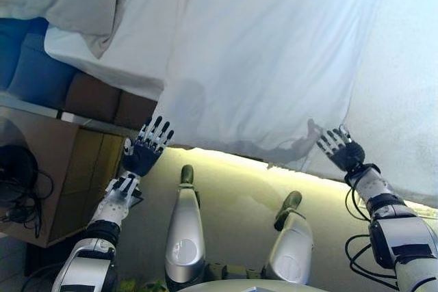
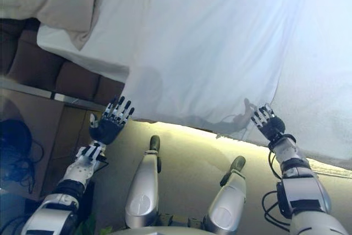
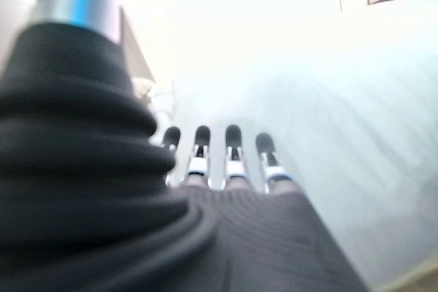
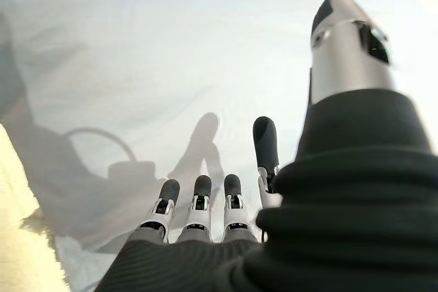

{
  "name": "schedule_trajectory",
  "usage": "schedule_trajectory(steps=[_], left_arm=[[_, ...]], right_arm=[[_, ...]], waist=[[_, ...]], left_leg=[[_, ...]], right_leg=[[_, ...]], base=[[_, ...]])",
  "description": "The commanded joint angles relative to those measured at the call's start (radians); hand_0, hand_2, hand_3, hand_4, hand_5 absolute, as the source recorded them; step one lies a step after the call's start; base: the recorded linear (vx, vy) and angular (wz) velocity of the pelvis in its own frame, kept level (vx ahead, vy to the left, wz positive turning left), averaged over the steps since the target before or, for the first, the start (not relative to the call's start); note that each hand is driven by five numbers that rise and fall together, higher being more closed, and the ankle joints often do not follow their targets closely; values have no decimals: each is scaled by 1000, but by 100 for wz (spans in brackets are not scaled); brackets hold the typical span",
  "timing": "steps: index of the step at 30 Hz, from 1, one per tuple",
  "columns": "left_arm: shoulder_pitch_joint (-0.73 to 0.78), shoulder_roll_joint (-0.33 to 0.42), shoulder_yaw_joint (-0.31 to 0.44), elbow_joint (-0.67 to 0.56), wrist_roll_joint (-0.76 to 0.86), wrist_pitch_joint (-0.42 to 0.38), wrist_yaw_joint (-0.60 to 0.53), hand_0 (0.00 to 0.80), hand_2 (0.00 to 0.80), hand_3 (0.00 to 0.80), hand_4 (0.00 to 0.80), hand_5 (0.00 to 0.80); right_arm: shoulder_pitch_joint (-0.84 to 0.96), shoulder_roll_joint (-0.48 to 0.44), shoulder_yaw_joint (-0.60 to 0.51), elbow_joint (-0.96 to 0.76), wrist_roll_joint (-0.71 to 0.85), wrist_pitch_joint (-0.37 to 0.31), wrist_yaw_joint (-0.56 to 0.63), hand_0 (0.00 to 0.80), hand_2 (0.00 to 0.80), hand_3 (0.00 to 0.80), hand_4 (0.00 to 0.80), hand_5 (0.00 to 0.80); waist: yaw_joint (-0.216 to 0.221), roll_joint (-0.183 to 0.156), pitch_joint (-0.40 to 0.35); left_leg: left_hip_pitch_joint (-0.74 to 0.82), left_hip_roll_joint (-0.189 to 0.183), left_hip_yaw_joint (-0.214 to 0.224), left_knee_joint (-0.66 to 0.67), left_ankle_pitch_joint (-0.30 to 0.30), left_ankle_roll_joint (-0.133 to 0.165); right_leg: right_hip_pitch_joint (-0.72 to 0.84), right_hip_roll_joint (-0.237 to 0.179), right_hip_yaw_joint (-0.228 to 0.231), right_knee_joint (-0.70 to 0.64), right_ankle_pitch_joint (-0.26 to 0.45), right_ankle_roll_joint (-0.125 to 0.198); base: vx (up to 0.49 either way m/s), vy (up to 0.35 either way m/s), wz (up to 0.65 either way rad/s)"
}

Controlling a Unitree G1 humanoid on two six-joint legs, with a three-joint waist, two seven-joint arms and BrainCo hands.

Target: Make the bed neatly

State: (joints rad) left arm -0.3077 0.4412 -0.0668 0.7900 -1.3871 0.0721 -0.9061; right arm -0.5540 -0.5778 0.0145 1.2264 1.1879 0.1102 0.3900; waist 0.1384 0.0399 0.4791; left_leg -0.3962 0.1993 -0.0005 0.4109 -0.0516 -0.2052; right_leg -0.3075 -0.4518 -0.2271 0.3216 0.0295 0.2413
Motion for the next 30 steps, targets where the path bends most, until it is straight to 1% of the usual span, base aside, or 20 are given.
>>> schedule_trajectory(steps=[1,6,10,14,17,20,25,30], left_arm=[[-15,36,-20,4,-6,-26,14,0,0,0,0,0],[-96,59,-19,36,-43,-44,58,0,0,0,0,0],[-191,85,-2,67,-91,-46,96,0,0,0,0,0],[-298,126,7,120,-114,-54,136,0,0,0,0,0],[-365,148,15,156,-154,-53,165,0,0,0,0,0],[-413,156,24,197,-186,-42,175,0,0,0,0,0],[-507,188,30,282,-219,-37,277,0,0,0,0,0],[-589,223,53,398,-262,-5,405,0,0,0,0,0]], right_arm=[[14,-43,-36,-6,-30,18,21,0,0,0,0,0],[1,-91,-35,26,-54,37,25,0,0,0,0,0],[-37,-118,-17,38,-54,58,19,0,0,0,0,0],[-72,-143,1,33,-35,77,25,0,0,0,0,0],[-96,-161,12,22,-23,79,28,0,0,0,0,0],[-120,-169,18,25,-30,74,20,0,0,0,0,0],[-193,-201,41,21,-38,87,-2,0,0,0,0,0],[-224,-210,46,24,-31,71,-9,0,0,0,0,0]], waist=[[-32,4,-59],[-65,5,-28],[-74,-19,7],[-85,-50,38],[-93,-65,41],[-100,-71,41],[-115,-83,41],[-120,-101,41]], left_leg=[[1,45,-21,23,-16,8],[-61,68,-17,65,-23,-4],[-141,84,-22,98,-24,-14],[-240,96,-33,129,-24,-16],[-311,100,-40,151,-34,-16],[-357,98,-41,166,-36,-12],[-448,97,-39,190,-35,-7],[-516,101,-49,208,-30,2]], right_leg=[[-37,-64,83,12,61,9],[-125,-57,129,73,43,10],[-208,-36,151,99,44,10],[-304,-10,169,120,56,6],[-369,5,174,121,62,2],[-414,11,176,122,73,-1],[-500,23,169,122,93,-6],[-557,34,156,132,97,-11]], base=[[104,187,-9],[20,184,-10],[-34,125,-12],[-50,79,-16],[-50,72,-9],[-28,83,-11],[-51,113,-11],[-39,50,-10]])
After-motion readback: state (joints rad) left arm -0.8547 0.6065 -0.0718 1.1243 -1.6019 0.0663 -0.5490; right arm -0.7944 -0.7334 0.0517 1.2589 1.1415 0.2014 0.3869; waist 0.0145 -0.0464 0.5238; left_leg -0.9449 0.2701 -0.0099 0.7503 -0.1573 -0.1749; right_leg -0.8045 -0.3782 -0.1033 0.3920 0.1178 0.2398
